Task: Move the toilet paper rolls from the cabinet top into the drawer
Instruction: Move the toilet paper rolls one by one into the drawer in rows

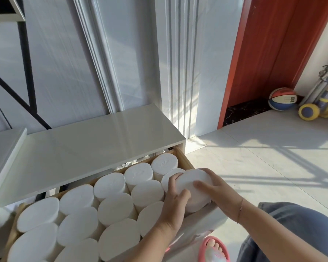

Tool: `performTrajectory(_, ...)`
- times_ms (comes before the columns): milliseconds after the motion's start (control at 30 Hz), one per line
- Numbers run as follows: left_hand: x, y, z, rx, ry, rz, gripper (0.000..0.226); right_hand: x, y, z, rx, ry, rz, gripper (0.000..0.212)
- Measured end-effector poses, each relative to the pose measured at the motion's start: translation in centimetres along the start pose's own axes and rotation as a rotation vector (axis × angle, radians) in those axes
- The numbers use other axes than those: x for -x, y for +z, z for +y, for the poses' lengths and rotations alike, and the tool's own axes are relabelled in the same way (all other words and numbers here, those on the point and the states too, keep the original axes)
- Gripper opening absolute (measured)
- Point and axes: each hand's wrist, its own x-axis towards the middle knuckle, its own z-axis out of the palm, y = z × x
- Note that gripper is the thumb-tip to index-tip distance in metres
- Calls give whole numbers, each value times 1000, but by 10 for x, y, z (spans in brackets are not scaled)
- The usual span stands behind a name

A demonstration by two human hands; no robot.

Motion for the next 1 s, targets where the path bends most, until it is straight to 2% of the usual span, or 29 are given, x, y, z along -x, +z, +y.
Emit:
performTrajectory(100, -6, -1, -2, -80, -77, -25, 48, -3, 5, -4, 51, 76, 79, 21)
performTrajectory(200, -11, 0, -5, -177, -121, -57, 48, -10, -3, -9, 81, 166, 44, 27)
performTrajectory(267, -13, -5, -10, -292, -80, -60, 40, -13, -9, -11, 138, 179, -2, 28)
performTrajectory(333, -19, -15, -16, -569, 36, -32, 44, -15, -14, -12, 201, 157, -17, 29)
performTrajectory(433, -27, -27, -23, -900, 88, -10, 60, -20, -24, -12, 490, 82, 31, 33)
performTrajectory(500, -29, -31, -31, -1018, 25, -65, 66, -25, -25, -9, 787, 94, 53, 51)
performTrajectory(533, -30, -33, -34, -1061, 4, -89, 68, -26, -25, -7, 862, 121, 48, 63)
performTrajectory(600, -33, -34, -39, -1115, -5, -105, 68, -32, -25, -3, 893, 179, 19, 80)
performTrajectory(700, -37, -36, -45, -1186, -3, -103, 71, -38, -22, 3, 881, 273, -19, 90)
performTrajectory(833, -40, -39, -49, -1295, 4, -99, 77, -43, -18, 10, 1068, 307, -24, 85)
performTrajectory(1000, -41, -39, -49, -1291, 7, -114, 77, -45, -19, 12, 1064, 294, -13, 77)
